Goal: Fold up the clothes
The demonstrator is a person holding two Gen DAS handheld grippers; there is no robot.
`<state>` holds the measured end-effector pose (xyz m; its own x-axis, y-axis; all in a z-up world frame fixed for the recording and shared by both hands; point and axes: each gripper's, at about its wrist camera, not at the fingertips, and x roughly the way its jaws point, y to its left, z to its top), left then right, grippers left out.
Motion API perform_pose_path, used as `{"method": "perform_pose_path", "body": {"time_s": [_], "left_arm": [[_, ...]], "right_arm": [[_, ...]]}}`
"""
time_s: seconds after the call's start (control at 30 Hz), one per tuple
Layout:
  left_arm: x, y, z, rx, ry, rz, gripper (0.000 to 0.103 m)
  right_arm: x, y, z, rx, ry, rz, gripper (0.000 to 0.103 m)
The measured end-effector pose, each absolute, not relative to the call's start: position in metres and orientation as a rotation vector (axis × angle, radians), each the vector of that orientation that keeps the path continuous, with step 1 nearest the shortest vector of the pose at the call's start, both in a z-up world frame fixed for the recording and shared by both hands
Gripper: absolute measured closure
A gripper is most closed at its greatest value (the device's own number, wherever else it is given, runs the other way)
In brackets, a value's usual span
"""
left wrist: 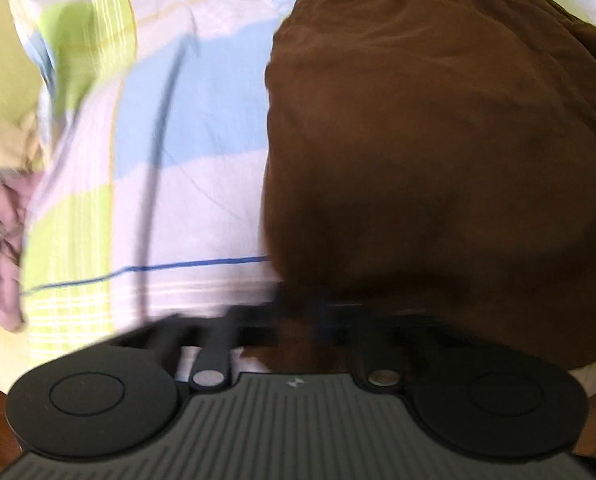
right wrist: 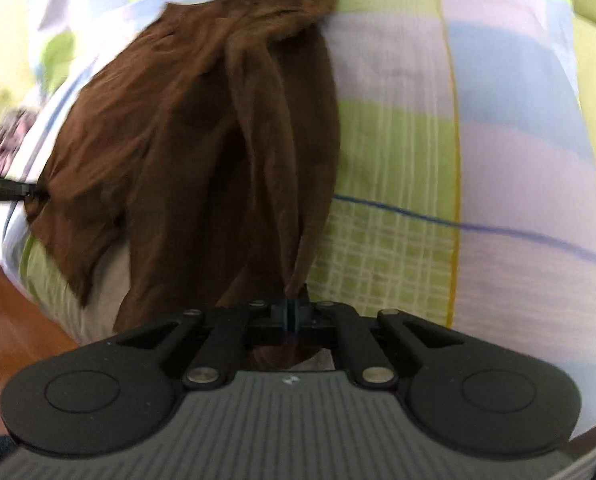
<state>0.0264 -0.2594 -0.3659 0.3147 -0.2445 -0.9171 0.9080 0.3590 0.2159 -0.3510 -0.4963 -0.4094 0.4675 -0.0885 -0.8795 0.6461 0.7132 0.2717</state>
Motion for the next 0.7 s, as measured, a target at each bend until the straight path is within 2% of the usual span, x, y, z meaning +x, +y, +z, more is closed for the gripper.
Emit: {"method": "perform_pose_path", "body": {"time_s": [0.1, 0.17, 0.2, 0.27, 0.33, 0.37, 0.43, 0.47, 0.53, 0.57, 0.63, 0.7], "left_arm": [[0.02, -0.25, -0.365, 0.911, 0.919, -0.863, 0.1], [0.022, -0.249, -0.395, 1.012, 0.994, -0.753, 0.1], [0.018, -0.248, -0.398, 1.044, 0.982, -0.732, 0.099], [0.01, -0.248, -0.392, 1.073, 0.937, -0.723, 0.086], [0.003, -0.244, -0.377, 1.082, 0.907, -0.726, 0.071], [0.001, -0.242, -0.369, 1.08, 0.903, -0.727, 0.069], [0.0, -0.241, -0.354, 1.051, 0.898, -0.745, 0.06], [0.0, -0.245, -0.347, 1.007, 0.89, -0.777, 0.057], [0.002, -0.253, -0.348, 0.959, 0.856, -0.814, 0.045], [0.005, -0.264, -0.357, 0.983, 0.844, -0.809, 0.044], [0.013, -0.283, -0.374, 1.03, 0.827, -0.794, 0.044], [0.023, -0.286, -0.394, 1.069, 0.854, -0.764, 0.045]], "right_arm": [[-0.371, -0.516, -0.39, 0.635, 0.977, -0.567, 0.101], [-0.373, -0.524, -0.404, 0.658, 1.027, -0.606, 0.101], [-0.372, -0.527, -0.423, 0.684, 1.108, -0.625, 0.096], [-0.362, -0.523, -0.426, 0.646, 1.159, -0.646, 0.092], [-0.355, -0.518, -0.414, 0.576, 1.192, -0.695, 0.066], [-0.353, -0.514, -0.407, 0.532, 1.207, -0.731, 0.055], [-0.35, -0.499, -0.381, 0.4, 1.174, -0.803, 0.055], [-0.35, -0.492, -0.367, 0.397, 1.091, -0.782, 0.057], [-0.347, -0.484, -0.356, 0.429, 0.979, -0.722, 0.067], [-0.341, -0.481, -0.359, 0.458, 0.943, -0.676, 0.071], [-0.318, -0.478, -0.38, 0.492, 0.946, -0.599, 0.091], [-0.302, -0.476, -0.404, 0.53, 0.984, -0.595, 0.091]]}}
